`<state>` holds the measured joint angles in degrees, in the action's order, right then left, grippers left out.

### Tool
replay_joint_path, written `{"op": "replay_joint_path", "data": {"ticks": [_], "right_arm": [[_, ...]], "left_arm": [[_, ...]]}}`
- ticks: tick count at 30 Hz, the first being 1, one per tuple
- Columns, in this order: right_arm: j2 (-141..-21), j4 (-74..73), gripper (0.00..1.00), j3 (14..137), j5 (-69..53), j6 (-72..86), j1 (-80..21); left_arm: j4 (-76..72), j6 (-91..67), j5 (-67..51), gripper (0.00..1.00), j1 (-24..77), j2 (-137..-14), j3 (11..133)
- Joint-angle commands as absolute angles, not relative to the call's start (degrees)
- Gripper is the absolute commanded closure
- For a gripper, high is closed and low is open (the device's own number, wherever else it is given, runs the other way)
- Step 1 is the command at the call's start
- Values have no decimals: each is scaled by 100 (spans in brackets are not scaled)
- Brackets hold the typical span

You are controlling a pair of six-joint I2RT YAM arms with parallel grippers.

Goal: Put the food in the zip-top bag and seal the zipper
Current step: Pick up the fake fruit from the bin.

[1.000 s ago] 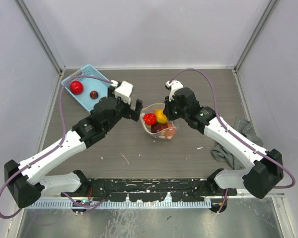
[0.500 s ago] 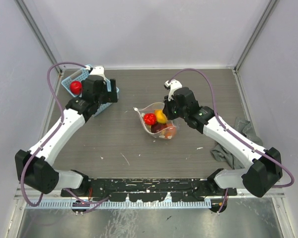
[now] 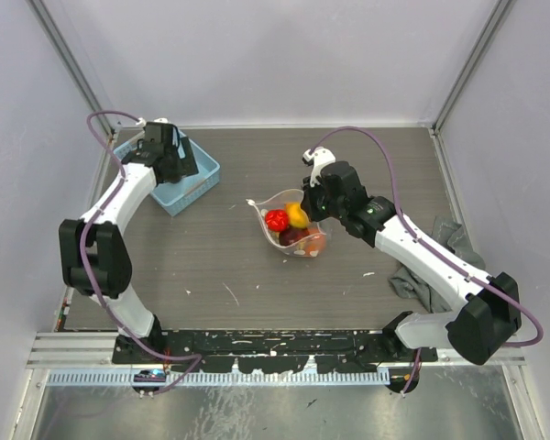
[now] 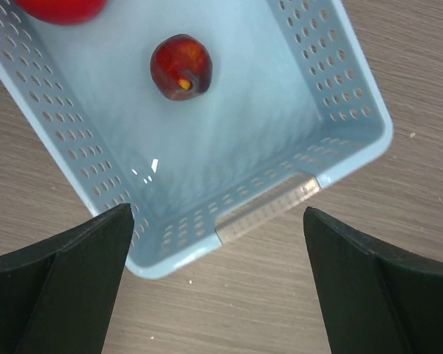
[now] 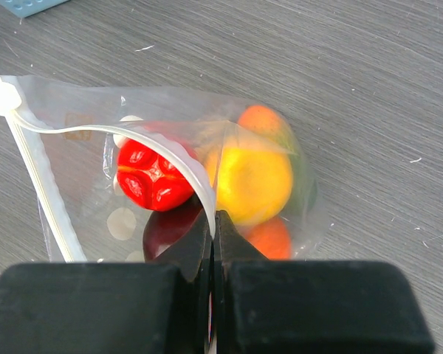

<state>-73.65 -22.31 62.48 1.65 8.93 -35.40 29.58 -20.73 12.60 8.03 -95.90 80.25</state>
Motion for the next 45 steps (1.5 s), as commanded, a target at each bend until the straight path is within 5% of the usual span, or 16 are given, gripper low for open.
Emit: {"op": "replay_joint_path", "data": {"ticks": [1,28,45], "right_arm": [[-7192,-2031,100,6548,282,774,-3532],[-7119,-1770,100,6396,187,622,-3531],[-7014,-1810,100,6328,150,723,-3532]], "left_arm": [[2914,-2153,1065,3,495,-10011,8647],[3736,-1755,470,25,-165,-13012,11105],[3560,-1591,250,66,-168,-12614,10744]]}}
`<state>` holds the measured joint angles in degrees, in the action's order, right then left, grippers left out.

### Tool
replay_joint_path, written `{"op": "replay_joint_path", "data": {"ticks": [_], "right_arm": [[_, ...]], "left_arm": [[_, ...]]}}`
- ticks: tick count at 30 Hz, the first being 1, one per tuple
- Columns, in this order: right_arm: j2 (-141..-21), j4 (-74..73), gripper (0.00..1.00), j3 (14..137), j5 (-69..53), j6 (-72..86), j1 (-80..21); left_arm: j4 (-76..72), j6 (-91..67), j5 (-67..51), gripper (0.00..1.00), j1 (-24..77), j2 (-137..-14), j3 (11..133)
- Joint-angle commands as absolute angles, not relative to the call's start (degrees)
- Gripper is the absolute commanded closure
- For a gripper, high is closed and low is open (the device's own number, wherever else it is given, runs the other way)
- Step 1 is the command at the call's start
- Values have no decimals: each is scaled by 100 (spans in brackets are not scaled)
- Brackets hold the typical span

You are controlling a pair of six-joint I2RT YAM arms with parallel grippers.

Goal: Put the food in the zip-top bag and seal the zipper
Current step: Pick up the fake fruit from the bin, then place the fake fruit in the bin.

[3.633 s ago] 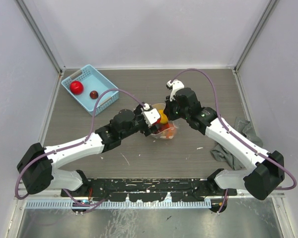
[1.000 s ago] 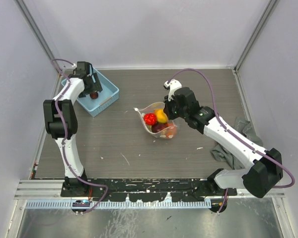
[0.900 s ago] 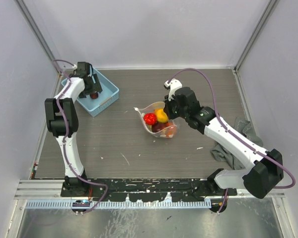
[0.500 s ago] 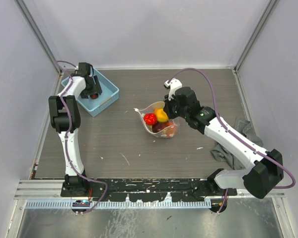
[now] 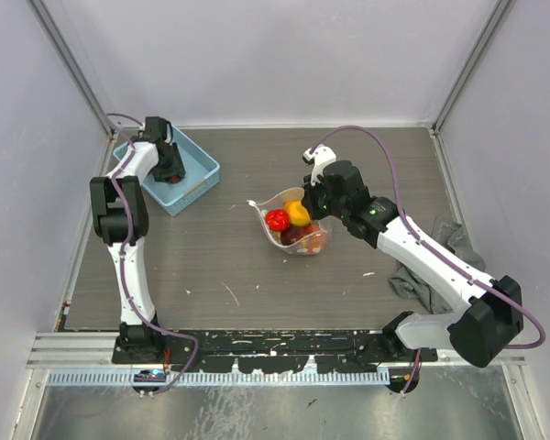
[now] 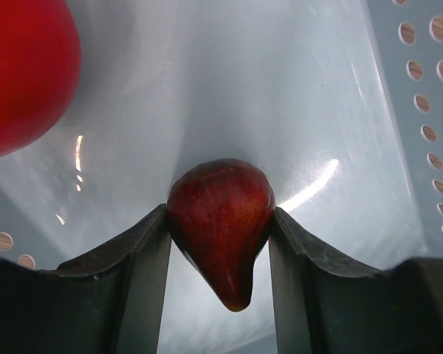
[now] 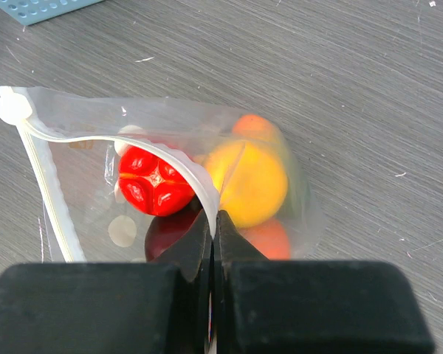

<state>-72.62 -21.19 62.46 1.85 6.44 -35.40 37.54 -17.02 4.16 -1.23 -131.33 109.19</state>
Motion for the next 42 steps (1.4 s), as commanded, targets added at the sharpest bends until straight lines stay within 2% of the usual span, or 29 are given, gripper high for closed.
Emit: {"op": "replay_joint_path", "data": {"ticks": [1,5,18,42], "right_arm": [[-7014,-1811,100,6319,142,733,-3531],[-6986,-1810,100,6317,115,763,-3532],[-6975,-1881,100,6428,188,728,-3532],[-6970,-2168,100,6680,129,785,-3541]], "left_arm": [[3519,-1595,213,68,-163,-12513,10654],[3403,-1700,24,72,-151,-12030,10232],[2518,-2458,-765,74,171,-9805,8069],[1228,-2585,-1077,74,2618,-6438,5668]]}}
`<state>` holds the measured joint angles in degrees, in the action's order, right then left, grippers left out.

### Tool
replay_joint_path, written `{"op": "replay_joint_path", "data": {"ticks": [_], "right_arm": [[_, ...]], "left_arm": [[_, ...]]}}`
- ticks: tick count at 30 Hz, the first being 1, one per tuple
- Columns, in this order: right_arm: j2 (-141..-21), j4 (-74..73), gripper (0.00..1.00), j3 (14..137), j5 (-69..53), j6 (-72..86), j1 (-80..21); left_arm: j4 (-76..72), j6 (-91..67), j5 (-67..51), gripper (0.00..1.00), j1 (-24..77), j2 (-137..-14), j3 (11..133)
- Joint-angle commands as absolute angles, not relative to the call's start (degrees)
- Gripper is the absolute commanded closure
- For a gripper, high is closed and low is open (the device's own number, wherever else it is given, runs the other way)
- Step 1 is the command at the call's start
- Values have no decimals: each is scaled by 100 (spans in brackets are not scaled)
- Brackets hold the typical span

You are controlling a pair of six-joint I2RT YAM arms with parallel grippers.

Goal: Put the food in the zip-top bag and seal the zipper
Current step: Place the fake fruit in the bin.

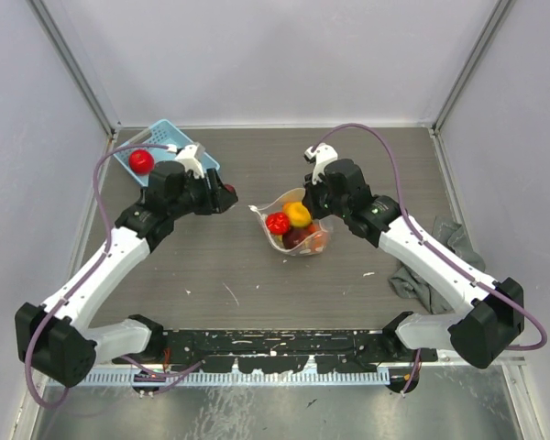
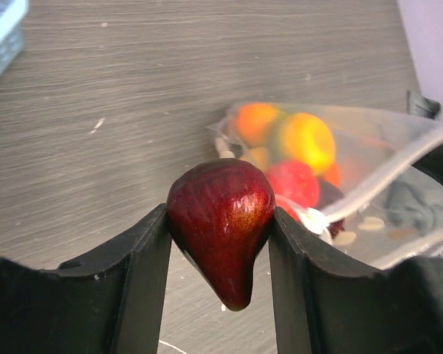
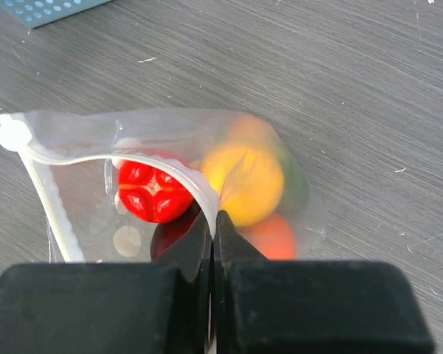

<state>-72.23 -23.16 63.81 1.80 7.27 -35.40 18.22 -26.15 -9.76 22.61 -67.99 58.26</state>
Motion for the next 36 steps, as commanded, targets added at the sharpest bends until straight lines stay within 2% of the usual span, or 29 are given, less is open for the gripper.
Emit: {"op": "replay_joint_path", "data": {"ticks": [1,9,14,21,36], "right_arm": [[-6975,-2156,100,6677,113,802,-3541],[-6937,-2161,100,6645,49,898,-3542],[-6927,-2162,100,6644,-20,951,-3536],[-6896,-2176,100,6683,-67,977,-3542],[-6943,-2149,100,6684,-302,1069,-3544]], "left_arm": [[1158,-2531,-1082,74,2771,-6359,5608],[436,-1992,-969,73,3894,-5934,5257],[-25,-1720,-757,72,4550,-6218,5317],[-521,-1765,-669,72,4825,-7038,5523],[-1309,-1954,-290,61,5183,-8356,5634]]}}
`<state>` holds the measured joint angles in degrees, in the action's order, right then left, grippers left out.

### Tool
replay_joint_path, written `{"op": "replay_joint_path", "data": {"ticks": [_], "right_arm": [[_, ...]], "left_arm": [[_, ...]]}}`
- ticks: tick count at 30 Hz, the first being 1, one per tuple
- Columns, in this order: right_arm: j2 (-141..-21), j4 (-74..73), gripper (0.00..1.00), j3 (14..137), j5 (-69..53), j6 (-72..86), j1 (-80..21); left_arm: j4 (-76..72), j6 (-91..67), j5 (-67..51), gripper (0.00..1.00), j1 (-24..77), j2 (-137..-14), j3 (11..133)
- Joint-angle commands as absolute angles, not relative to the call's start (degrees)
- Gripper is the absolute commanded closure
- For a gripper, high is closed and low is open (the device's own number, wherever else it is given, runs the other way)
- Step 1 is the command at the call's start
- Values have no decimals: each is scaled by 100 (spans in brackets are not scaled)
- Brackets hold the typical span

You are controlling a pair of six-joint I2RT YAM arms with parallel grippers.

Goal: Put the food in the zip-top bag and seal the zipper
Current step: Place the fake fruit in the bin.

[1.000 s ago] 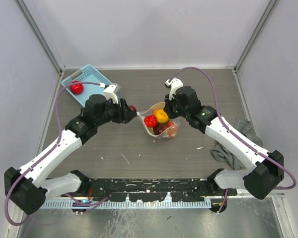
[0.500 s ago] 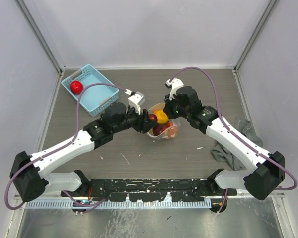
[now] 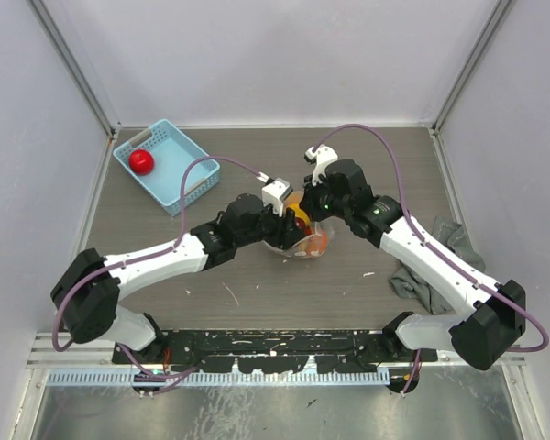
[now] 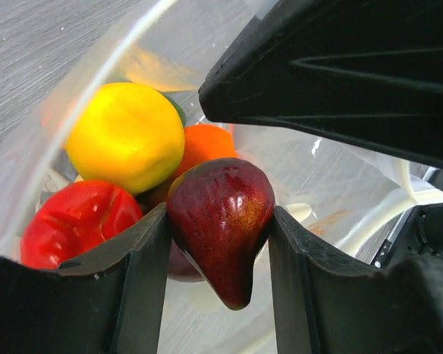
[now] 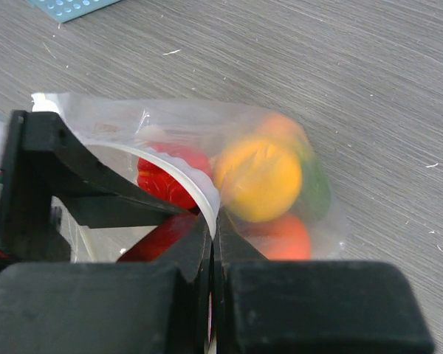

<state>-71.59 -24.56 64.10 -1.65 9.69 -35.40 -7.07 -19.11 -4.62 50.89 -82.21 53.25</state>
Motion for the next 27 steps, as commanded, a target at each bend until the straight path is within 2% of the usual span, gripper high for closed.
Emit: {"op": "replay_joint_path", "data": {"ticks": [1,9,11,21,27], "right_arm": [[-6943,-2138,100,6677,-315,1076,-3550],[-6918,-2119,100,6621,-290,1073,-3546],[-6925,-2103,100,6610,-298,1085,-3549],[-6959,-2081,100,6579,-264,1069,-3551],[-6988,-2046,100,6558,-290,1067,-3546]], "left_arm": [[-1309,-1943,-290,60,5202,-8409,5667],[-1341,-1918,-343,34,5281,-8391,5666],[-1403,-1935,-381,30,5287,-8346,5616],[-1324,-2115,-353,24,5282,-7881,5417],[-580,-2278,-28,21,5277,-7326,5456]]}}
